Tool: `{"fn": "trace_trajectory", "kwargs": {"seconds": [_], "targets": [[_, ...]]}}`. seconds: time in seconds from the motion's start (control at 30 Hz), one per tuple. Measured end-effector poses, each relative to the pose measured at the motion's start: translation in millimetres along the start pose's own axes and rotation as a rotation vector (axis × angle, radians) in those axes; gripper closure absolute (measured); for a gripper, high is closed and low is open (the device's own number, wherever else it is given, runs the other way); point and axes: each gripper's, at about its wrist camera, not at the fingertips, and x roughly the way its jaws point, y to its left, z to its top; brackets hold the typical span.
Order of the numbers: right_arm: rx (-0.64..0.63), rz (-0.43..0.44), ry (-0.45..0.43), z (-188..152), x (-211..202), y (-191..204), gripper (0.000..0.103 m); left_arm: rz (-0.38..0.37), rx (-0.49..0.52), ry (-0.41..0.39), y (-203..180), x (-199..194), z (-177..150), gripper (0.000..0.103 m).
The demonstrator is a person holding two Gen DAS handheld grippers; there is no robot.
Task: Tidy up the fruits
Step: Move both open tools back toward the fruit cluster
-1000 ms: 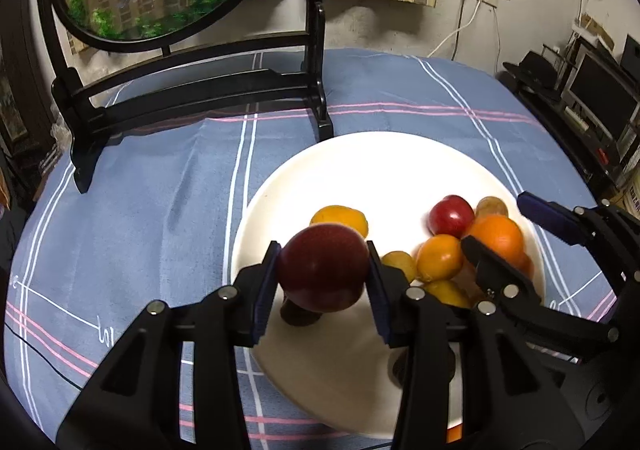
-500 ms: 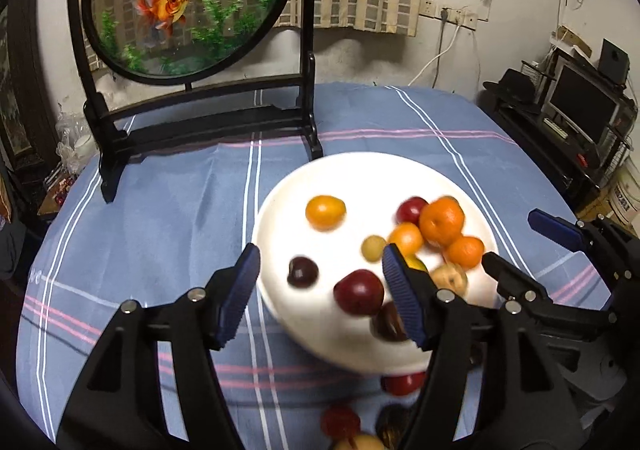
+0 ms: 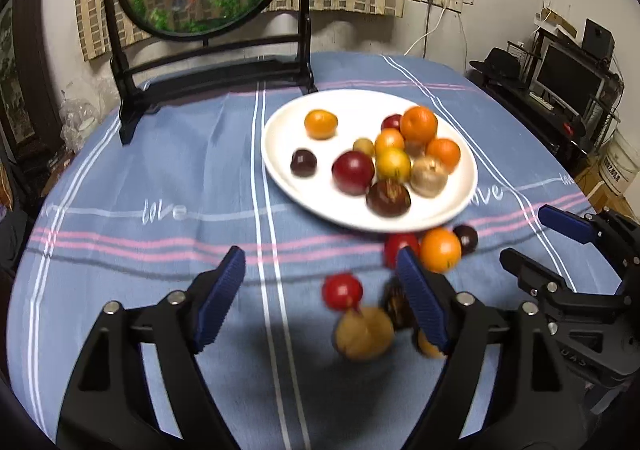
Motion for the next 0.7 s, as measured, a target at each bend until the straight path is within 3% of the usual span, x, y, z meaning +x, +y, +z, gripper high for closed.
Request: {"fn": "trace_trajectory", "kwargs": {"seconds": [0.2, 0.37, 0.7], "targets": [[0.022, 0.003, 0.017, -12, -2, 7, 0.044, -0.013, -0.003, 0.035, 3, 7, -29, 0.021], [0.077, 0.057, 0.0, -17, -2, 7, 0.044, -0.025, -0.024, 0.064, 11, 16, -38, 0.021], [0.16, 0.154, 0.017, -31, 9, -1, 0.044, -0.06, 0.041, 0.073, -2, 19, -49, 0.021]]}}
